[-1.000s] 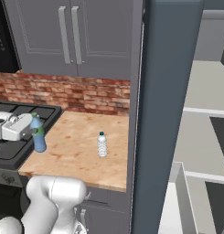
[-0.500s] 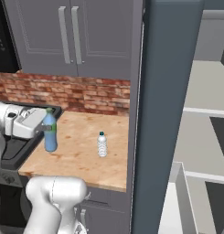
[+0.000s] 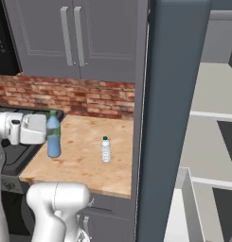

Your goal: Take the bottled waters from the counter and place them in the freezer to freeze. Close the freezer door after placing the bottles.

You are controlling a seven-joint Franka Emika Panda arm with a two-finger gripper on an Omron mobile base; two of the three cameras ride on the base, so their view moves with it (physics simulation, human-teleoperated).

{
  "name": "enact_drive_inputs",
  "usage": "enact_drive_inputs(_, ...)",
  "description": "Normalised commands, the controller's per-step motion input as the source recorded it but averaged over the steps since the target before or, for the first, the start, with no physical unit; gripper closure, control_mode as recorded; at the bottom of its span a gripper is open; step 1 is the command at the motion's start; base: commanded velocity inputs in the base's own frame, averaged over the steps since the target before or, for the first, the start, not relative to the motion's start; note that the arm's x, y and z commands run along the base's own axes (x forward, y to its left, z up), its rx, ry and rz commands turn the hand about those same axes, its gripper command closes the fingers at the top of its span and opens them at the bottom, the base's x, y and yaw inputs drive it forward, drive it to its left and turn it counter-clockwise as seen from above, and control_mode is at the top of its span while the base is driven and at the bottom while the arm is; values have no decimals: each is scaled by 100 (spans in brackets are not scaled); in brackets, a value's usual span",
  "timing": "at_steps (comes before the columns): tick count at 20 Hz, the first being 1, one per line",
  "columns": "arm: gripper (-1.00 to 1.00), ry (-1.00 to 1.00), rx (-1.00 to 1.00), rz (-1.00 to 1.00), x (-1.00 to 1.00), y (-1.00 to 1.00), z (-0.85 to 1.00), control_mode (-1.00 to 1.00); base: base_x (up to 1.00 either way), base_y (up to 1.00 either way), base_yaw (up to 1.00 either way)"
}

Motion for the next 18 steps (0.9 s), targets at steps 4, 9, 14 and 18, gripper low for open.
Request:
enact_drive_inputs(4, 100, 0, 0, 43, -5, -3, 0, -100, 0, 0, 0)
enact_drive_inputs(9, 100, 0, 0, 47, -2, 0, 12, -100, 0, 0, 0)
enact_drive_inputs(14, 100, -1, 2, 40, -25, 0, 6, -100, 0, 0, 0)
enact_drive_inputs(18, 100, -9, 7, 34, -39, 0, 0, -100, 0, 0, 0)
